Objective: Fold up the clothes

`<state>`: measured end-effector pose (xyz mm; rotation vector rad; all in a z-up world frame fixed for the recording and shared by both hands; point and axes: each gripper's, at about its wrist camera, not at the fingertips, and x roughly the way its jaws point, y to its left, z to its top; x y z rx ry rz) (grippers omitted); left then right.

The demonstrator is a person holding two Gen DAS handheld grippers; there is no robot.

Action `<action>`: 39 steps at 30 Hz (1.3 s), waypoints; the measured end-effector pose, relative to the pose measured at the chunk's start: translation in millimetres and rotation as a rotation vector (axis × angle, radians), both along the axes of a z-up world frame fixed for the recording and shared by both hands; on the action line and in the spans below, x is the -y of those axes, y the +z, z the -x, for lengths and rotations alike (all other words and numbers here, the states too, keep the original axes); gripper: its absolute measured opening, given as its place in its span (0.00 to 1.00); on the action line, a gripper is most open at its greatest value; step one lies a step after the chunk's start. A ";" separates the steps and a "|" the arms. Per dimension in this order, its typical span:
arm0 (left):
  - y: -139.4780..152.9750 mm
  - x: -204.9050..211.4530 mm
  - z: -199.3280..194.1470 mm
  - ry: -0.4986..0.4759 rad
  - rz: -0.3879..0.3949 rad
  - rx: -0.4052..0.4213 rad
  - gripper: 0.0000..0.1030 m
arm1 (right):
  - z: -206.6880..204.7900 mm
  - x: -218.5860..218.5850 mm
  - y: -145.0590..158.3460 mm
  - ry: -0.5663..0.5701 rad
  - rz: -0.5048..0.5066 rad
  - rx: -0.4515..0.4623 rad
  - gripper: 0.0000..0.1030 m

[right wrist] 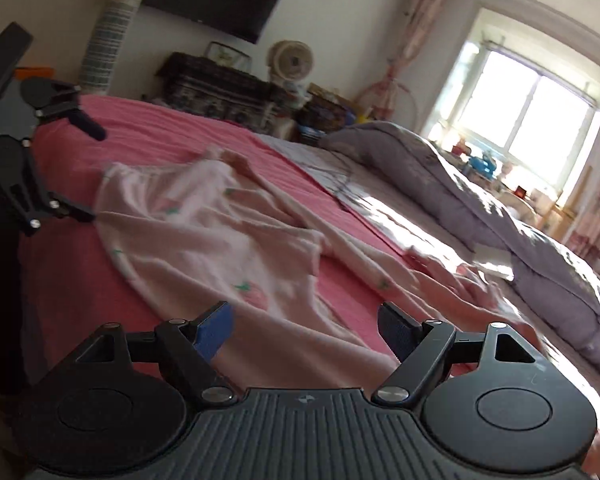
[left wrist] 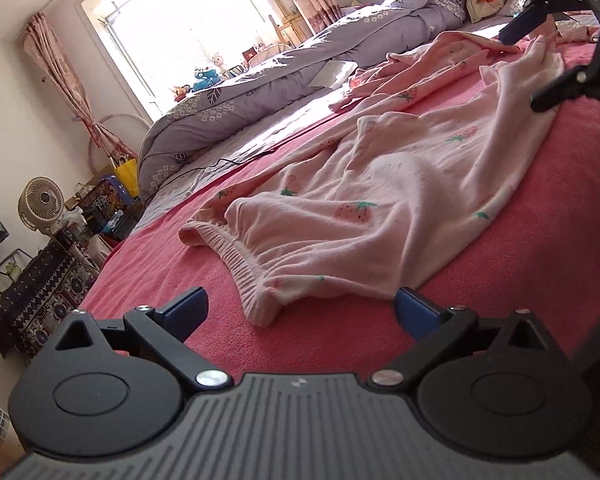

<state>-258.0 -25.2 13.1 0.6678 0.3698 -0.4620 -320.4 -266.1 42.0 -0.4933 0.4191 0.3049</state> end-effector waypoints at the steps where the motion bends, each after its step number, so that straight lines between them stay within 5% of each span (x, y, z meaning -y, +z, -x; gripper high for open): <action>1: 2.3 -6.4 0.0 0.004 0.003 0.001 0.98 | -0.2 -26.8 -4.2 0.082 0.016 -0.007 0.78; 5: 8.4 -29.0 -2.1 0.019 0.009 0.002 0.98 | -11.0 -108.4 -21.2 0.243 0.093 0.002 0.75; 8: 6.0 -35.6 -6.7 0.017 -0.012 0.017 0.98 | -33.8 -146.3 -33.3 0.209 0.126 0.005 0.40; 10: 2.9 -35.3 -11.0 0.003 -0.008 0.027 0.98 | -44.5 -155.0 -29.1 0.170 0.119 0.034 0.29; 11: 1.2 -33.3 -13.5 -0.006 -0.003 0.030 0.98 | -49.3 -156.4 -25.1 0.144 0.108 0.046 0.14; 12: -0.5 -31.2 -16.1 -0.016 0.002 0.033 0.98 | -54.2 -157.9 -21.1 0.119 0.097 0.058 0.13; 16: -6.2 -13.4 -23.6 -0.085 0.025 0.113 0.98 | -69.8 -138.0 9.9 0.062 -0.007 0.055 0.11; 22: -23.5 28.3 -33.2 -0.041 -0.068 0.425 0.94 | -67.1 -119.3 26.7 0.047 -0.050 0.034 0.11; 26: -29.9 31.9 -37.5 -0.062 -0.085 0.398 0.58 | -53.3 -117.4 13.8 0.050 -0.038 0.001 0.13; 28: -30.4 28.3 -40.5 -0.044 -0.080 0.393 0.49 | -50.2 -117.9 8.5 0.053 -0.031 -0.007 0.29; 30: -28.0 22.8 -45.5 -0.001 -0.076 0.405 0.48 | -45.7 -120.8 1.0 0.056 -0.013 -0.013 0.64; 32: -21.6 16.5 -51.4 0.030 -0.053 0.393 0.46 | -47.5 -128.9 -9.4 0.052 0.070 0.016 0.65; 34: -16.1 13.4 -53.9 0.035 -0.033 0.376 0.39 | -53.2 -136.5 -20.9 0.035 0.153 0.046 0.45; 35: -13.4 11.9 -55.0 0.037 -0.023 0.368 0.33 | -58.8 -137.2 -23.4 0.019 0.153 0.039 0.10; 39: 1.6 8.0 -52.0 0.031 -0.070 0.446 0.23 | -63.8 -136.0 -11.1 0.002 0.092 0.081 0.05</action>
